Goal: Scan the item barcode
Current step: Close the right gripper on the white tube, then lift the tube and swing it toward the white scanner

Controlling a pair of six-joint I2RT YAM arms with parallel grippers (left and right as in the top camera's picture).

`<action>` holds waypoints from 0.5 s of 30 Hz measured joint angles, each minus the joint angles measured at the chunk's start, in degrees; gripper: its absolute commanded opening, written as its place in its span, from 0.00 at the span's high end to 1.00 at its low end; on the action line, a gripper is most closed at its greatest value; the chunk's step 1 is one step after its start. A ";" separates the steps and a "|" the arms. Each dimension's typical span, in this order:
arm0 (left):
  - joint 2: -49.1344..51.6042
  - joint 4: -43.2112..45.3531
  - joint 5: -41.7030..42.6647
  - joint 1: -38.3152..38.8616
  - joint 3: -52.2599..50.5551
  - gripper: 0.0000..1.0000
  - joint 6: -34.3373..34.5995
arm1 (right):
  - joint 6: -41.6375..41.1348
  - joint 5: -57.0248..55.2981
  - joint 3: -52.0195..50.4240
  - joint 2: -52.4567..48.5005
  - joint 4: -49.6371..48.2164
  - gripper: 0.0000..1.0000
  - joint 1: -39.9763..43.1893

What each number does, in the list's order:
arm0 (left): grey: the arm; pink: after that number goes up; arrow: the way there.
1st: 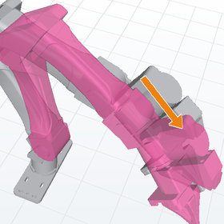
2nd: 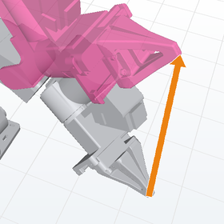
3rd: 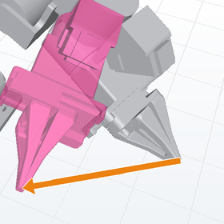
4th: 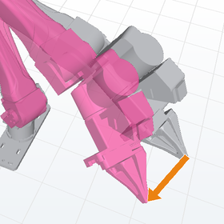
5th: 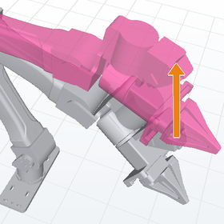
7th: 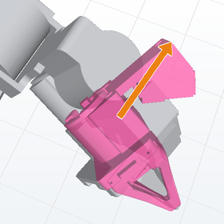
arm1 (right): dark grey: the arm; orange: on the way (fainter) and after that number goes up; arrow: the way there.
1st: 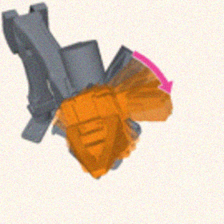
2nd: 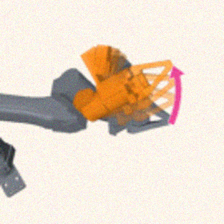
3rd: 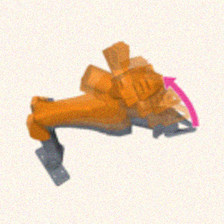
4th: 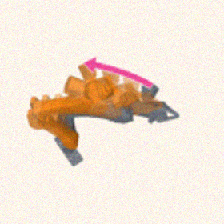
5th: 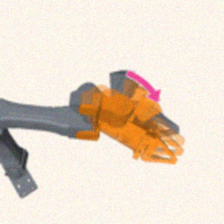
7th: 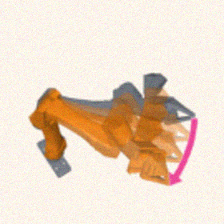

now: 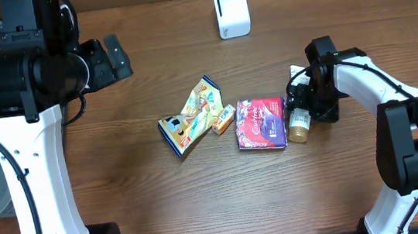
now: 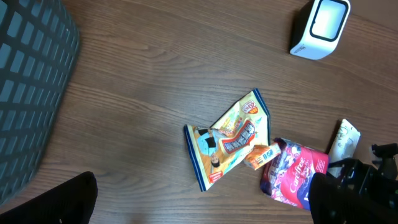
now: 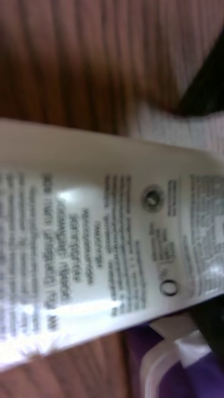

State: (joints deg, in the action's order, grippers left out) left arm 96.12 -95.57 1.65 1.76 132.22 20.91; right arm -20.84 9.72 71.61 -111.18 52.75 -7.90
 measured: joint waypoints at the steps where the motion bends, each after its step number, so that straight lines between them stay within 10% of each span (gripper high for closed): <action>1: 0.00 0.00 0.00 0.00 0.00 0.00 0.00 | -0.28 0.35 -0.02 0.00 -0.13 0.55 0.00; 15: 0.00 -0.02 0.00 0.00 0.00 0.00 0.00 | 0.15 -8.57 13.00 -0.87 13.14 0.61 -0.02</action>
State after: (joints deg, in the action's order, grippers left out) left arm 96.12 -95.59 1.65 1.76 132.22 20.91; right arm -20.69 1.15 84.62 -112.05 65.89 -7.92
